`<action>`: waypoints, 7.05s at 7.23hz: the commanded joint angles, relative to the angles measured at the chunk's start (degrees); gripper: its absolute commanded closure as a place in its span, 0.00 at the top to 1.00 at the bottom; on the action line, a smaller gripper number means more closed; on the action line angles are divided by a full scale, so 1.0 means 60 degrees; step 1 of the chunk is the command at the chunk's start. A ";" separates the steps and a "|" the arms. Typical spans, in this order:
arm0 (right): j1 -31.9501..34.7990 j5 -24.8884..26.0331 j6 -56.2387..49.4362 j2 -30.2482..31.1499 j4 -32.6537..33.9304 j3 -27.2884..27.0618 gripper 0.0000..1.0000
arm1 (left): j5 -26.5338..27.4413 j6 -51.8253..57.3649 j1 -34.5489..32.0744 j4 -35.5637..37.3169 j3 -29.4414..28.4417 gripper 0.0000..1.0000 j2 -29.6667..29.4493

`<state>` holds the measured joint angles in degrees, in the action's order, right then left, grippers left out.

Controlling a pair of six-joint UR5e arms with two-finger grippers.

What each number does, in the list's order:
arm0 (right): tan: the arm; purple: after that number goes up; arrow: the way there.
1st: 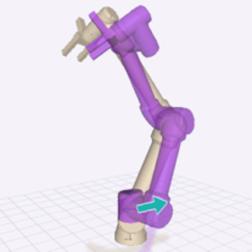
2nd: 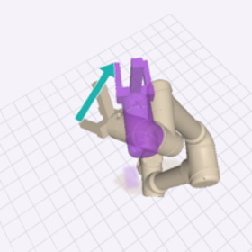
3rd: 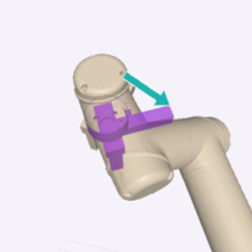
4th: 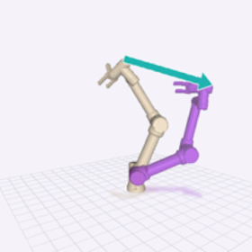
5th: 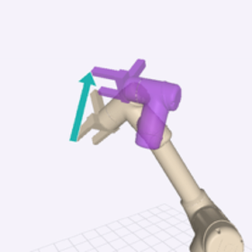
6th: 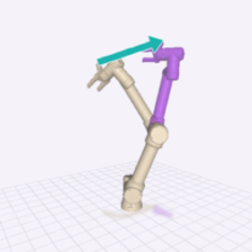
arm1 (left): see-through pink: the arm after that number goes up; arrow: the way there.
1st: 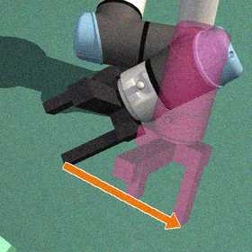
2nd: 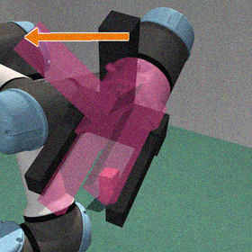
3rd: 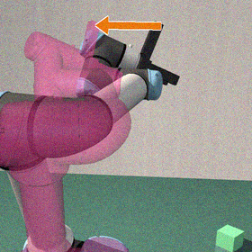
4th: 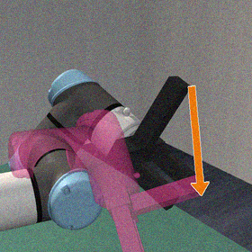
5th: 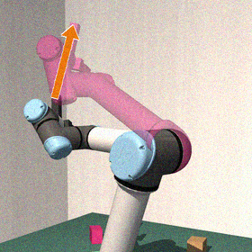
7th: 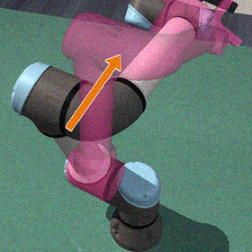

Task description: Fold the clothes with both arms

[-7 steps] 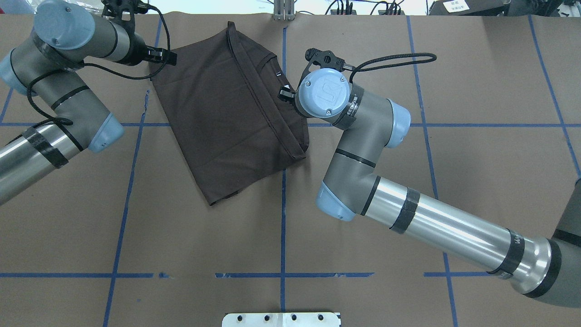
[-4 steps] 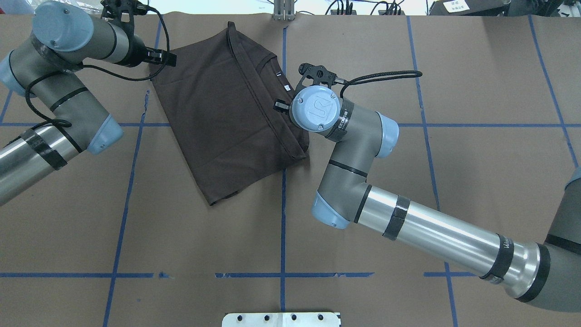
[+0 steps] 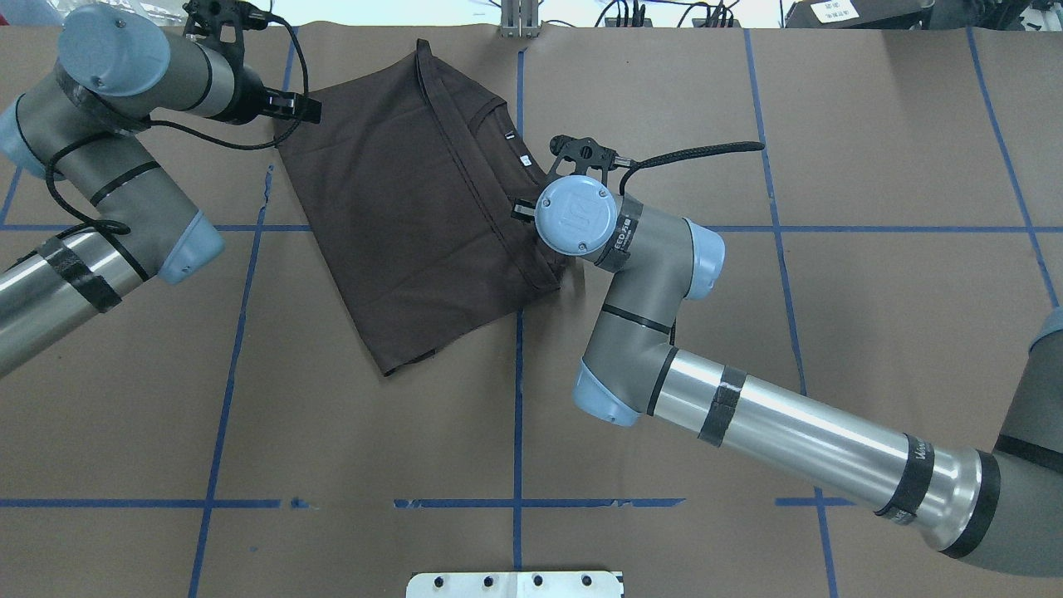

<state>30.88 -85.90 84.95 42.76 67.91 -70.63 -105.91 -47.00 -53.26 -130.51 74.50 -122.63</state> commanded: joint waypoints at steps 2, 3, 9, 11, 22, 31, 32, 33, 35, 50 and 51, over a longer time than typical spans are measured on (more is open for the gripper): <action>-0.0035 0.0019 0.0007 -0.0021 0.0005 0.0009 0.50 | 0.0000 0.0011 0.0000 -0.0001 -0.0010 1.00 0.0003; -0.0064 0.0034 0.0007 -0.0022 0.0005 0.0009 0.50 | 0.0000 0.0011 0.0000 -0.0001 -0.0010 1.00 0.0003; -0.0181 0.0181 0.0095 -0.0022 0.0005 0.0009 0.23 | 0.0000 0.0011 0.0000 -0.0001 -0.0010 1.00 0.0003; -0.0181 0.0181 0.0066 -0.0022 0.0005 -0.0006 0.00 | 0.0000 0.0011 0.0000 -0.0015 -0.0010 1.00 0.0003; -0.0211 0.0195 -0.0711 0.0008 0.0342 -0.0079 0.47 | 0.0000 0.0011 0.0015 -0.0001 0.0004 1.00 0.0032; -0.0356 0.0472 -0.0315 0.1186 0.1158 -0.2045 0.00 | 0.0000 -0.0018 0.0015 -0.0015 0.0034 1.00 0.0047; -0.1053 0.1213 -0.0301 0.2224 0.1496 -0.3478 0.00 | -0.0014 -0.0018 0.0015 -0.0015 0.0034 1.00 0.0047; -0.1640 0.1714 0.0178 0.3119 0.1644 -0.4594 0.00 | -0.0015 -0.0047 0.0029 -0.0015 0.0077 1.00 0.0047; -0.2915 0.2813 0.0927 0.4150 0.1748 -0.5730 0.00 | -0.0015 -0.0120 0.0117 -0.0001 0.0370 1.00 0.0090; -0.4327 0.3506 -0.3684 0.3377 0.3228 -0.5909 0.59 | -0.0981 -0.2025 0.0718 0.0102 0.3330 1.00 0.2566; -0.4312 0.3506 -0.3699 0.3435 0.3242 -0.5909 0.52 | -0.0981 -0.2010 0.0718 0.0102 0.3330 1.00 0.2566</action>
<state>5.14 -65.02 62.86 63.07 87.27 -106.14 -111.80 -59.10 -48.96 -129.90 94.48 -107.23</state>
